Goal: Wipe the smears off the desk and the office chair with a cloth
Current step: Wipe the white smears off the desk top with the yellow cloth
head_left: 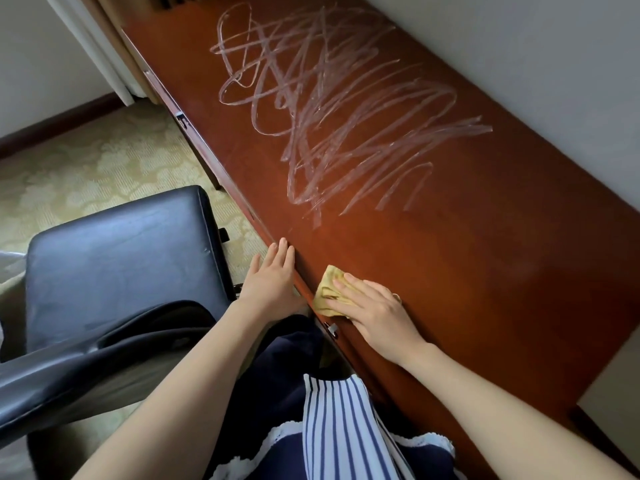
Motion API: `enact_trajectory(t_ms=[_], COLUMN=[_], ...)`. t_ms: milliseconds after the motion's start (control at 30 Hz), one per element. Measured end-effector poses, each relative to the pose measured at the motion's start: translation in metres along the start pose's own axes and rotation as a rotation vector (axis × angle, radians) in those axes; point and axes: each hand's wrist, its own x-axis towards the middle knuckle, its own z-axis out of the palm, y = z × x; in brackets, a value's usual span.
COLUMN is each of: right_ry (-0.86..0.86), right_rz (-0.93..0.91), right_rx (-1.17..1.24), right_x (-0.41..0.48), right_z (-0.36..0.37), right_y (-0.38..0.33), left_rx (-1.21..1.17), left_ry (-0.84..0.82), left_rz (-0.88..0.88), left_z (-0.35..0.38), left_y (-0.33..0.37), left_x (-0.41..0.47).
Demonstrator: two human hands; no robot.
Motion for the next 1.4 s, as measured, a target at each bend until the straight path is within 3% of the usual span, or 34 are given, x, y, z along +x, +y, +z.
enact_trajectory(t_ms=[133,300,500,667,833,967,1200,1400], right_ry=[0.005,-0.007,0.046,0.011,-0.094,-0.116,-0.126,-0.015], right_rz=[0.027,0.318,0.561,0.634,0.521,0.282,-0.087,-0.044], right_rx=[-0.021,0.093,0.095,0.028,-0.048,-0.119,-0.041,-0.047], right_x=[-0.022,-0.012,0.048,0.116,0.157,0.156,0.097,0.025], right_z=[-0.013,-0.032,-0.031,-0.011,0.009,0.018,0.009,-0.012], right_y=[0.022,0.050,0.062,0.050,0.027,0.010,0.010,0.037], left_rx=[0.066,0.086,-0.071,-0.176,-0.233,-0.289,-0.318,-0.387], left_ry=[0.078,0.099,0.246,0.268,0.232,0.265,0.299,0.283], left_rz=[-0.021,0.027,0.011,-0.092,-0.173,-0.201,-0.144,-0.115], left_z=[-0.006,-0.020,-0.019,-0.011,-0.008,-0.014,-0.025,-0.020], left_y=[0.004,0.000,-0.012,-0.026,-0.036,-0.039,-0.014,0.022], left_x=[0.003,0.011,0.007,-0.002,-0.006,-0.006,0.014,0.035])
